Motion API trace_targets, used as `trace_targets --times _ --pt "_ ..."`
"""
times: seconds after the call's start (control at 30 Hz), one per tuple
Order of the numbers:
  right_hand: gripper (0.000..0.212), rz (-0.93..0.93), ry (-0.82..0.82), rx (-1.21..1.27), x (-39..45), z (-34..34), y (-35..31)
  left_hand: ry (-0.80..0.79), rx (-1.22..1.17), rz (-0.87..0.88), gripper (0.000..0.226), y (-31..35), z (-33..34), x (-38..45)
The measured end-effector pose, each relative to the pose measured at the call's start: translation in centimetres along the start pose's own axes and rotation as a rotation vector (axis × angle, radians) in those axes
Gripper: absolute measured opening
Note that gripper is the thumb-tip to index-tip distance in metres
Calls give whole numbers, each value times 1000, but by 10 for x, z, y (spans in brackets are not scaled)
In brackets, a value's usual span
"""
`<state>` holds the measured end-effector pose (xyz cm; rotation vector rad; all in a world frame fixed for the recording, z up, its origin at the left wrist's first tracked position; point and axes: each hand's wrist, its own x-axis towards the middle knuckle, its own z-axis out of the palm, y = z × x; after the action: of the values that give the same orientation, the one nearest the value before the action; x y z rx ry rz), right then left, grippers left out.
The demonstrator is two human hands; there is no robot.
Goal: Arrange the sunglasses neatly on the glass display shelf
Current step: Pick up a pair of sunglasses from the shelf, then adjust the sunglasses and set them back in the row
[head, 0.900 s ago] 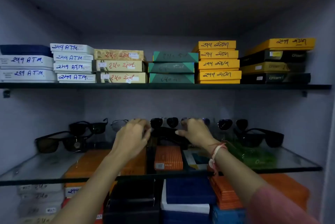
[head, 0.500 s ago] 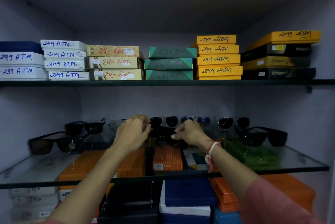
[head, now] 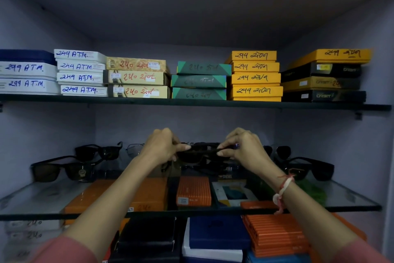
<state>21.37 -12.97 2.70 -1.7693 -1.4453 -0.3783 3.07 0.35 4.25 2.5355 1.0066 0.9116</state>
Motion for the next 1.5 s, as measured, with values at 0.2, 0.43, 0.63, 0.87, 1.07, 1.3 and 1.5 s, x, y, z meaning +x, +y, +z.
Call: trace_targets --times 0.2,0.43,0.63,0.87,1.07,1.3,1.5 --pt "15 3 -10 16 -9 -23 4 -18 110 68 30 24 7 0" --pt "23 127 39 46 -8 -50 12 15 237 165 33 49 16 1" --pt "16 182 121 -183 -3 -63 27 11 239 218 27 66 32 8" --pt "9 320 173 -341 -5 -65 58 -85 -122 53 22 76 58 33" --pt "21 379 89 -339 -2 -65 80 -92 -189 -54 28 82 86 48" --pt "18 365 5 -384 7 -55 89 -174 -186 -116 24 78 102 62" --pt "13 354 -53 -414 8 -41 99 -195 -100 -133 32 73 115 68"
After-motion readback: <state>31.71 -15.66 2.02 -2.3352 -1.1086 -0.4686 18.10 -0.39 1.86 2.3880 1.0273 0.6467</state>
